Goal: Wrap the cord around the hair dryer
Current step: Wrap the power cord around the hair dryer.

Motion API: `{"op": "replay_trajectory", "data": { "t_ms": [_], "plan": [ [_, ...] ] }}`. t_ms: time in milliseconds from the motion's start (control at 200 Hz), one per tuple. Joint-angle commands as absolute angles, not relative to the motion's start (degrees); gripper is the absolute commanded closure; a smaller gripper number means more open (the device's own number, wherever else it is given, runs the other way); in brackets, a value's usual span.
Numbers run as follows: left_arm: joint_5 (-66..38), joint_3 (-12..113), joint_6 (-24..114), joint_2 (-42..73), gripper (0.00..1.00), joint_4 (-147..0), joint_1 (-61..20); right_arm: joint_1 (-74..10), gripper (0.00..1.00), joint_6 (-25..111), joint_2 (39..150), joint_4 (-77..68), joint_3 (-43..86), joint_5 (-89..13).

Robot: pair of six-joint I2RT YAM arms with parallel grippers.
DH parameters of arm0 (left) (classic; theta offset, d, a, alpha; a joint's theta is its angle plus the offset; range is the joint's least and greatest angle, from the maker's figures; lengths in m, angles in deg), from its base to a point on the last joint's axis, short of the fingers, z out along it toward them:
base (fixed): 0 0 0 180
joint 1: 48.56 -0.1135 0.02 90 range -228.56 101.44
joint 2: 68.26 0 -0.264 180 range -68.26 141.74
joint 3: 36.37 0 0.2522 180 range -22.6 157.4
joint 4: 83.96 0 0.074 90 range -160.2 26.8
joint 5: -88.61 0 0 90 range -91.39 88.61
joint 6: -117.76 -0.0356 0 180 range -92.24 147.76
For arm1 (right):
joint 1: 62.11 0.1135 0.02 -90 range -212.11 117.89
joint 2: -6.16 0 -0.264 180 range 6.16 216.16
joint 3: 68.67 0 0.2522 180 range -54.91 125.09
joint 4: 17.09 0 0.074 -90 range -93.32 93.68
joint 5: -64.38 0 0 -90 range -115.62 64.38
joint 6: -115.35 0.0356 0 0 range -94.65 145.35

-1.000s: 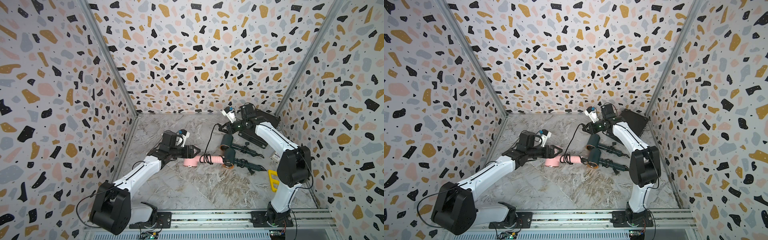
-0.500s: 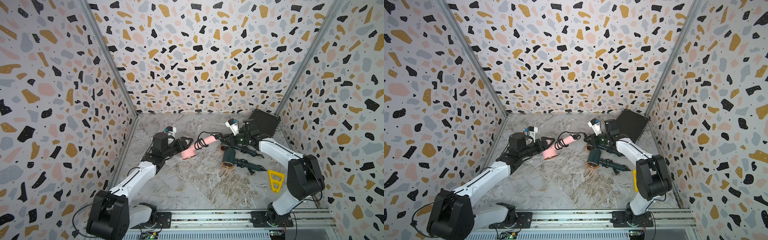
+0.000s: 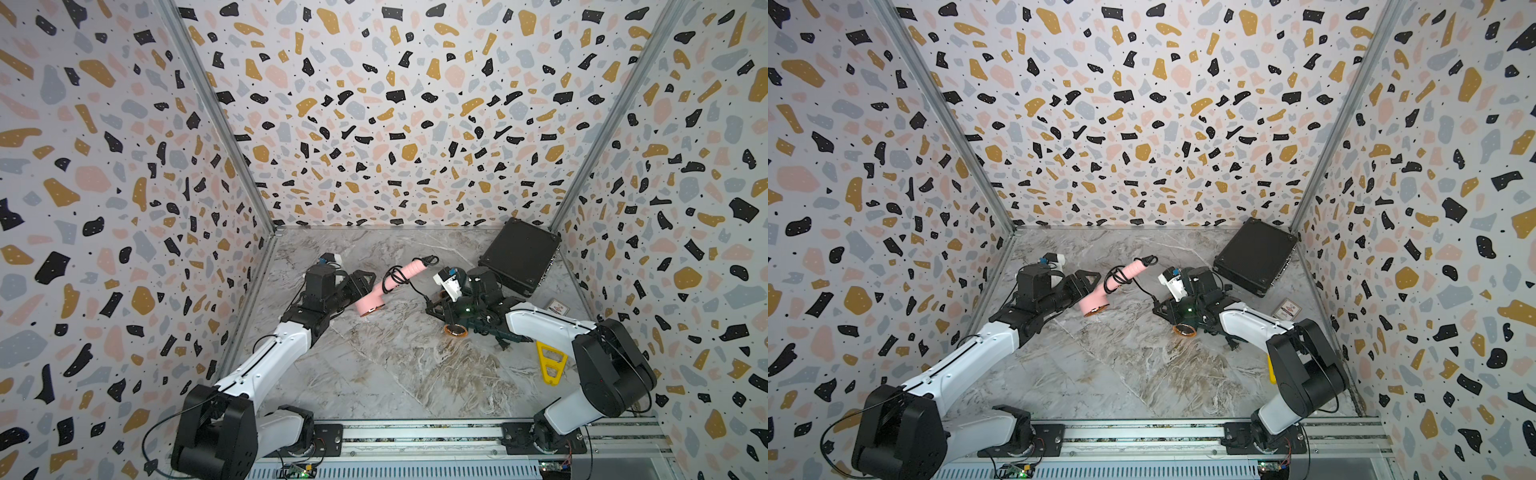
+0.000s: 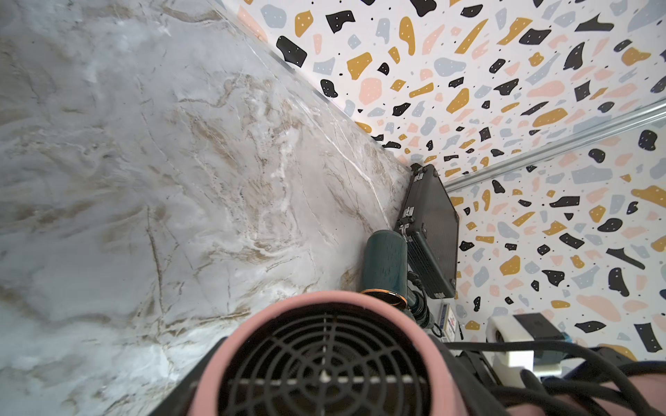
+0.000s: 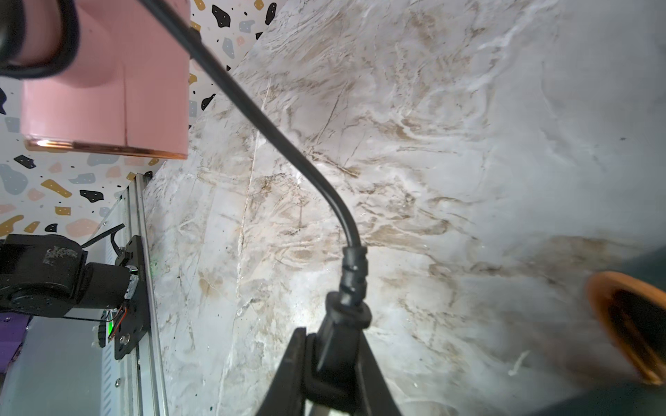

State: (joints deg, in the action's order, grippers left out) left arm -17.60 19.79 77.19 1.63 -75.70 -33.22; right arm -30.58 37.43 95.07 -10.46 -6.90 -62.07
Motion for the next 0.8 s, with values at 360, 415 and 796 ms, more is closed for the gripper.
{"op": "replay_trajectory", "data": {
  "t_ms": [360, 415, 796],
  "plan": [
    [10.28, 25.1, 72.33, 6.82, 1.0, -69.64, -28.6, -19.47, 1.0, 43.96, 86.28, -7.06, -6.12, -57.88],
    [14.24, 25.73, 70.53, 7.18, 1.0, -67.98, -27.23, -18.69, 1.0, 43.56, 85.91, -4.68, -4.39, -57.63],
    [33.21, 27.03, 58.05, 9.61, 1.0, -64.17, -20.23, -16.67, 1.0, 42.42, 84.06, 5.69, 4.94, -60.85]
  ]
}}
